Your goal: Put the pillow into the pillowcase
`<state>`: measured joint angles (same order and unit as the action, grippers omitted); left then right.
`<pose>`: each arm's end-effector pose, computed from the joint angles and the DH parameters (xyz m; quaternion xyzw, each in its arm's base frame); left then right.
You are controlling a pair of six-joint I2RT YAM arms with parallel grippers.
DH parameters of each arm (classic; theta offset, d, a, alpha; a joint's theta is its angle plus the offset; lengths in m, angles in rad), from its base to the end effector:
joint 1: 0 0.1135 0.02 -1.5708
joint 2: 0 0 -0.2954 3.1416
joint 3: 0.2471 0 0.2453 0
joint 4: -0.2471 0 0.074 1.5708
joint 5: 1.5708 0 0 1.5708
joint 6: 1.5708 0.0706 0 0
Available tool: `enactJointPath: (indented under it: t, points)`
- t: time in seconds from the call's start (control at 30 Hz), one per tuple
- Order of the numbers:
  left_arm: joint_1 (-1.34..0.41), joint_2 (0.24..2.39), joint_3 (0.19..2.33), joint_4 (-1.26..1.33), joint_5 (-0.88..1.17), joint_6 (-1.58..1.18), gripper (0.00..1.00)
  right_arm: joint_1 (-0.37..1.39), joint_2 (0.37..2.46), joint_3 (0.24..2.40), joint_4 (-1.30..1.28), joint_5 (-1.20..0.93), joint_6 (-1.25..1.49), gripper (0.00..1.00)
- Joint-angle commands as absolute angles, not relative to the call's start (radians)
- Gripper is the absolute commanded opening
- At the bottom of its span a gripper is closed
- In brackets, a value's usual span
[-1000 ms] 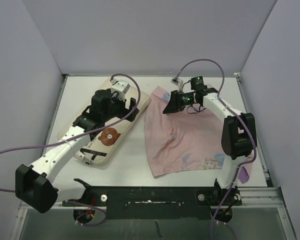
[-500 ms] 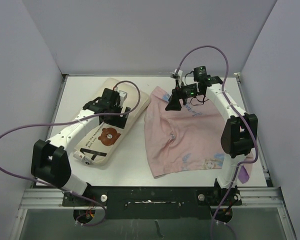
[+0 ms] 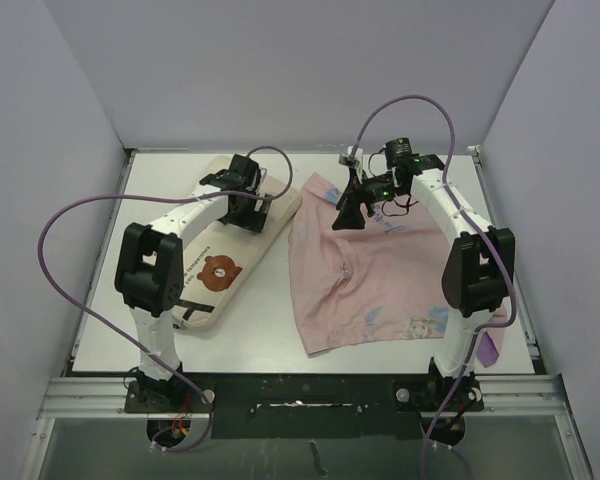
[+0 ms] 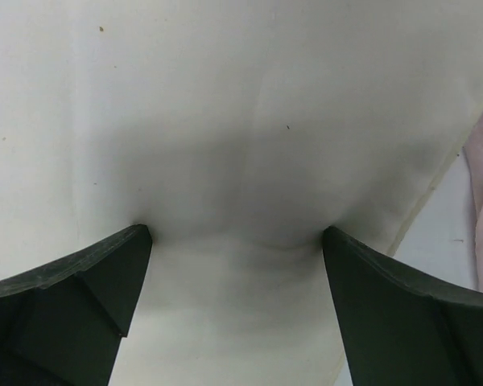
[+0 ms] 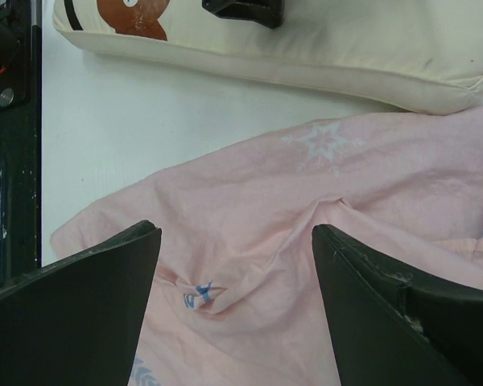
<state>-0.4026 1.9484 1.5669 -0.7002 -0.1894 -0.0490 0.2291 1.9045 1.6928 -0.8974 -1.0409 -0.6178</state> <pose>0.4094 -0.1599 0.2287 0.1474 0.9549 0.0354 0.2555 0.3862 0.1526 0.3031 -0.4508 0.7232 0.4366 0.2883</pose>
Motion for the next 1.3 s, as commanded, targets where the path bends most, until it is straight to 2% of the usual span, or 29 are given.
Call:
enactJointPath:
  t: [0.0, 0.03, 0.07, 0.13, 0.17, 0.2, 0.27, 0.53, 0.73, 1.03, 1.27]
  points:
    - [-0.375, 2.006, 1.616, -0.652, -0.121, -0.093, 0.82, 0.231, 1.857, 1.699, -0.896, -1.093, -0.645, 0.78]
    - [-0.371, 2.019, 1.608, -0.643, -0.086, -0.091, 0.75, 0.23, 1.861, 1.702, -0.896, -1.094, -0.645, 0.78]
    - [-0.366, 2.029, 1.598, -0.634, -0.047, -0.082, 0.63, 0.231, 1.864, 1.703, -0.895, -1.096, -0.644, 0.78]
    - [-0.357, 2.045, 1.571, -0.619, 0.019, -0.053, 0.3, 0.231, 1.866, 1.703, -0.897, -1.099, -0.645, 0.78]
    - [-0.356, 2.044, 1.558, -0.614, 0.024, -0.038, 0.18, 0.231, 1.866, 1.703, -0.897, -1.101, -0.646, 0.78]
    - [-0.357, 2.035, 1.533, -0.607, 0.022, -0.007, 0.1, 0.229, 1.867, 1.703, -0.898, -1.102, -0.647, 0.78]
    - [-0.358, 1.985, 1.482, -0.568, 0.011, 0.064, 0.01, 0.228, 1.868, 1.704, -0.9, -1.108, -0.648, 0.78]
    - [-0.354, 1.611, 1.226, -0.33, 0.072, 0.466, 0.0, 0.222, 1.888, 1.736, -0.908, -1.132, -0.664, 0.78]
    - [-0.334, 1.407, 1.133, -0.343, 0.163, 0.526, 0.0, 0.221, 1.902, 1.762, -0.895, -1.099, -0.663, 0.78]
    - [-0.334, 1.17, 0.886, -0.183, 0.485, 0.543, 0.0, 0.259, 1.949, 1.714, -0.716, -0.782, -0.454, 0.78]
    - [-0.36, 1.191, 0.867, -0.161, 0.567, 0.443, 0.0, 0.346, 1.998, 1.702, -0.684, -0.556, -0.392, 0.74]
